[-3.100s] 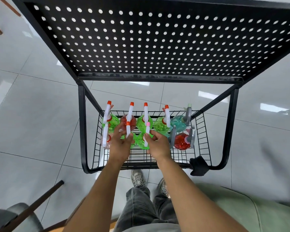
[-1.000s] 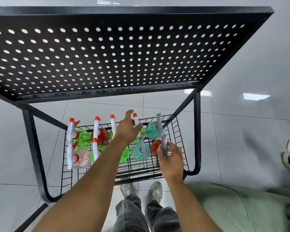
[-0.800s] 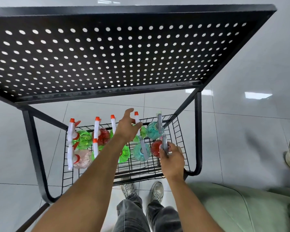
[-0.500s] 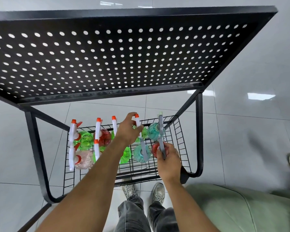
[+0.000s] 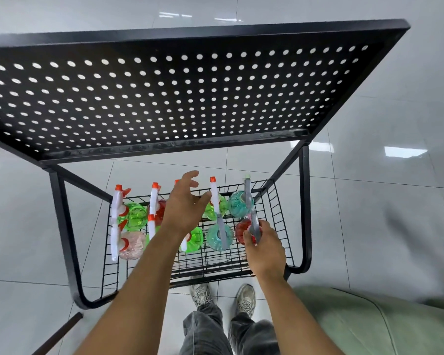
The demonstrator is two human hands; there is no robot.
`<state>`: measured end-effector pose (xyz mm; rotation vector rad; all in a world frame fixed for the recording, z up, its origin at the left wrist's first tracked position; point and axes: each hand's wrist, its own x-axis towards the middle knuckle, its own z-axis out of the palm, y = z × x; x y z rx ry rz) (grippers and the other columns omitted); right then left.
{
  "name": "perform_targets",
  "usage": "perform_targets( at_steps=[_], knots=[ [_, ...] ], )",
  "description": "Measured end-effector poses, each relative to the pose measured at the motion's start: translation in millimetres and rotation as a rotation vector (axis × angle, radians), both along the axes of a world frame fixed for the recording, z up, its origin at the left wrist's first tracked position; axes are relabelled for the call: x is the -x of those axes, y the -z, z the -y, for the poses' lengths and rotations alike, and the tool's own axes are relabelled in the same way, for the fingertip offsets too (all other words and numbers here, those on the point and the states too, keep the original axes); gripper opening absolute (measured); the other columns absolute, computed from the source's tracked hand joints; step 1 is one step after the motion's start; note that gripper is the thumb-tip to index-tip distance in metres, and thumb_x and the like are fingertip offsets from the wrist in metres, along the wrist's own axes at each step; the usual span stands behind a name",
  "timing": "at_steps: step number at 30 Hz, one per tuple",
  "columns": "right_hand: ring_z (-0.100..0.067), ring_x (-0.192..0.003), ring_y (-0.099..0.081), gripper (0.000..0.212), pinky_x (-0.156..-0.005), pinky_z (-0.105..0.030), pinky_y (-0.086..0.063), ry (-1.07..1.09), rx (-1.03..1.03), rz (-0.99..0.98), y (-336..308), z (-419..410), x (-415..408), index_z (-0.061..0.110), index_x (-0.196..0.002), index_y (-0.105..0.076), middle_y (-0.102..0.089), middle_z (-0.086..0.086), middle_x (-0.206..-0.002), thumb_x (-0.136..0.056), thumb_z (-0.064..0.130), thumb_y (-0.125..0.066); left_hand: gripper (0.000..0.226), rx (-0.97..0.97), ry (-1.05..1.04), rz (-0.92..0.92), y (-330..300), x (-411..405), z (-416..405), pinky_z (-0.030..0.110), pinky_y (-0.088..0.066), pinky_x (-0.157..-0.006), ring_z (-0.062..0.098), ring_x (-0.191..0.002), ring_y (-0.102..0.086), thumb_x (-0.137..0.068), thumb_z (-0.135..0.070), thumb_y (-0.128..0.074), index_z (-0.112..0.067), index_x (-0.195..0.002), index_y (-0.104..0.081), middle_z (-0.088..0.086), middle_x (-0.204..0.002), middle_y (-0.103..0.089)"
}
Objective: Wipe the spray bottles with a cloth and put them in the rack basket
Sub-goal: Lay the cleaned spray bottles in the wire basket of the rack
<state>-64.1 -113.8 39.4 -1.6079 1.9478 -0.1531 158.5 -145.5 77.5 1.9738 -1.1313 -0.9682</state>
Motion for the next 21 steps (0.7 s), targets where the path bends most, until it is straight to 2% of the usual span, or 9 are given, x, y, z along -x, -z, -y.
perform_targets(
  at_steps=[3, 5, 7, 10, 11, 14, 16, 18, 21],
  knots=[
    [-0.023, -0.101, -0.066, 0.045, -0.062, -0.026, -0.045, 0.030, 0.027, -0.034, -6, -4, -2, 0.023, -0.137, -0.054, -0.057, -0.003, -0.126, -0.102, 0.052, -0.057, 0.056, 0.055, -0.065, 0.006, -8, -14, -20, 0.026, -0.056, -0.071, 0.007, -0.085, -0.073, -0.100, -0.025, -0.076, -0.028, -0.150, -0.051, -0.003, -0.126, -0.064],
    [-0.030, -0.111, -0.064, 0.046, -0.070, -0.034, -0.054, 0.086, 0.170, 0.025, -9, -7, -4, 0.019, -0.138, -0.056, -0.056, -0.008, -0.129, -0.100, 0.045, -0.064, 0.050, 0.089, -0.145, -0.002, -13, -25, -38, 0.023, -0.057, -0.070, 0.006, -0.081, -0.074, -0.100, -0.022, -0.074, -0.026, -0.146, -0.055, -0.008, -0.119, -0.067],
    [-0.028, -0.105, -0.063, 0.036, -0.072, -0.037, -0.057, 0.091, 0.386, 0.139, -13, -9, -9, 0.016, -0.130, -0.061, -0.058, -0.008, -0.121, -0.100, 0.034, -0.066, 0.041, 0.131, -0.227, -0.037, -20, -35, -59, 0.028, -0.062, -0.073, 0.004, -0.080, -0.074, -0.102, -0.018, -0.071, -0.023, -0.141, -0.058, -0.012, -0.113, -0.069],
    [-0.006, -0.085, -0.057, 0.021, -0.066, -0.033, -0.056, 0.002, 0.543, 0.316, -27, -8, -27, 0.019, -0.120, -0.064, -0.057, 0.004, -0.109, -0.102, 0.029, -0.063, 0.029, 0.158, -0.325, 0.007, -28, -49, -92, 0.013, -0.054, -0.072, -0.006, -0.084, -0.071, -0.102, -0.016, -0.070, -0.028, -0.127, -0.061, -0.020, -0.107, -0.069],
    [-0.004, -0.078, -0.057, 0.016, -0.063, -0.032, -0.055, -0.039, 0.559, 0.366, -31, -8, -35, 0.020, -0.117, -0.065, -0.058, 0.010, -0.106, -0.102, 0.027, -0.065, 0.029, 0.145, -0.357, 0.025, -28, -53, -103, 0.015, -0.052, -0.072, -0.005, -0.087, -0.071, -0.102, -0.018, -0.071, -0.029, -0.127, -0.062, -0.022, -0.108, -0.069],
    [-0.003, -0.067, -0.055, 0.007, -0.060, -0.032, -0.051, -0.164, 0.527, 0.467, -32, -9, -64, 0.023, -0.107, -0.068, -0.057, 0.023, -0.089, -0.101, 0.020, -0.069, 0.031, 0.079, -0.431, 0.034, -22, -66, -130, 0.019, -0.051, -0.072, 0.007, -0.091, -0.071, -0.101, -0.018, -0.072, -0.026, -0.131, -0.066, -0.012, -0.114, -0.071],
    [-0.007, -0.063, -0.054, 0.004, -0.054, -0.033, -0.048, -0.237, 0.446, 0.493, -27, -14, -82, 0.023, -0.104, -0.071, -0.058, 0.015, -0.078, -0.100, 0.020, -0.070, 0.031, 0.054, -0.454, 0.038, -17, -72, -144, 0.024, -0.055, -0.074, 0.011, -0.086, -0.072, -0.100, -0.015, -0.072, -0.025, -0.129, -0.067, -0.008, -0.114, -0.072],
    [-0.008, -0.063, -0.059, 0.007, -0.055, -0.032, -0.050, -0.285, 0.354, 0.500, -20, -21, -97, 0.023, -0.106, -0.074, -0.065, 0.011, -0.079, -0.100, 0.024, -0.071, 0.030, 0.033, -0.463, 0.053, -11, -78, -152, 0.031, -0.058, -0.075, 0.011, -0.083, -0.072, -0.100, -0.017, -0.072, -0.025, -0.128, -0.068, -0.007, -0.112, -0.072],
    [-0.009, -0.057, -0.057, 0.015, -0.053, -0.024, -0.045, -0.307, 0.281, 0.466, -15, -31, -115, 0.024, -0.111, -0.075, -0.062, 0.009, -0.072, -0.098, 0.030, -0.074, 0.031, -0.006, -0.472, 0.052, -5, -84, -158, 0.033, -0.059, -0.073, 0.007, -0.080, -0.071, -0.099, -0.018, -0.073, -0.024, -0.129, -0.069, -0.005, -0.110, -0.072]
  ],
)
